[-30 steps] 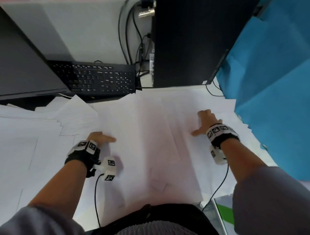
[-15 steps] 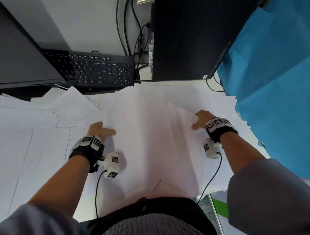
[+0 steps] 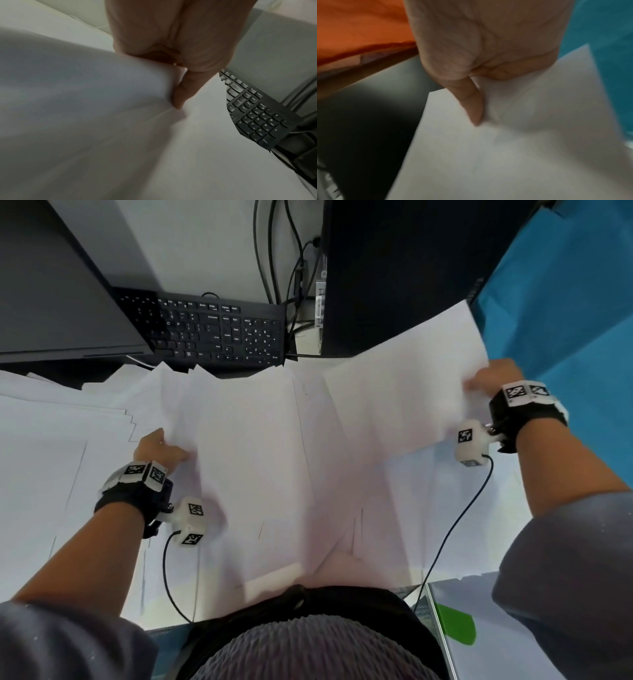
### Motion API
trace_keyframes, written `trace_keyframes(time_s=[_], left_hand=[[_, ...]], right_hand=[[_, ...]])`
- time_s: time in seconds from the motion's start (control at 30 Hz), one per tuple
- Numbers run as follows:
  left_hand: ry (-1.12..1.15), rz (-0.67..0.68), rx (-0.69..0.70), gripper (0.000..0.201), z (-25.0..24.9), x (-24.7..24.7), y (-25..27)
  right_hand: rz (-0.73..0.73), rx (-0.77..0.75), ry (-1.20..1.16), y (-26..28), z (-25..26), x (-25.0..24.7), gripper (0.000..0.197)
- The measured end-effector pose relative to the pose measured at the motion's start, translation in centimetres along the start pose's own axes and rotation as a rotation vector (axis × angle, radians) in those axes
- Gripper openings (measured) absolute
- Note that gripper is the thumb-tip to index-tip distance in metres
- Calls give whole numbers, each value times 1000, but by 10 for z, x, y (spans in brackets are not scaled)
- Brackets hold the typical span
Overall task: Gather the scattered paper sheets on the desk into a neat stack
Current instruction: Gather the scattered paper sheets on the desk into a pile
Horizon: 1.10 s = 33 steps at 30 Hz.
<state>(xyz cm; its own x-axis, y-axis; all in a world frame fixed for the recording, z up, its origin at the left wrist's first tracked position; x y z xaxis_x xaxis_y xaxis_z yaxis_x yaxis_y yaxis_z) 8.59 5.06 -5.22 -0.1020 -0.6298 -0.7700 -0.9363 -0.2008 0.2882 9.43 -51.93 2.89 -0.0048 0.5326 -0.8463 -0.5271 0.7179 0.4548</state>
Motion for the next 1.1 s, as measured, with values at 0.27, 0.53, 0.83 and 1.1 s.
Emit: trace_keyframes(time_s=[0.27, 0.53, 0.83, 1.1], left_hand=[[-20, -63, -2, 23, 14, -25, 9], [-56, -14, -8, 28, 23, -37, 12], [-96, 119, 66, 20, 21, -29, -2], [100, 186, 118, 30, 16, -21, -18]], right_hand=[[153, -89, 109, 36, 14, 17, 56], [227, -242, 359, 89, 38, 147, 66], [209, -133, 444, 113, 37, 175, 99], [172, -142, 380, 111, 44, 141, 57]])
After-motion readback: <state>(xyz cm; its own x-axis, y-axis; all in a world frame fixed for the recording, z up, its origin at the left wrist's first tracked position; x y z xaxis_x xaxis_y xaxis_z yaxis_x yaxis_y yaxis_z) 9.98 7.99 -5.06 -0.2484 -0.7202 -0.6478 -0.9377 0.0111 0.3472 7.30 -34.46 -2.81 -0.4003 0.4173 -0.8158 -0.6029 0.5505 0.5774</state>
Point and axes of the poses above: each hand's wrist, its own y-axis away from the middle knuckle, its own x-axis out of the palm, z = x × y, the point moved 4 cm from there along -y, towards the middle knuckle, and after that the axes turned 14 degrees about x, right-handed, at the moved point
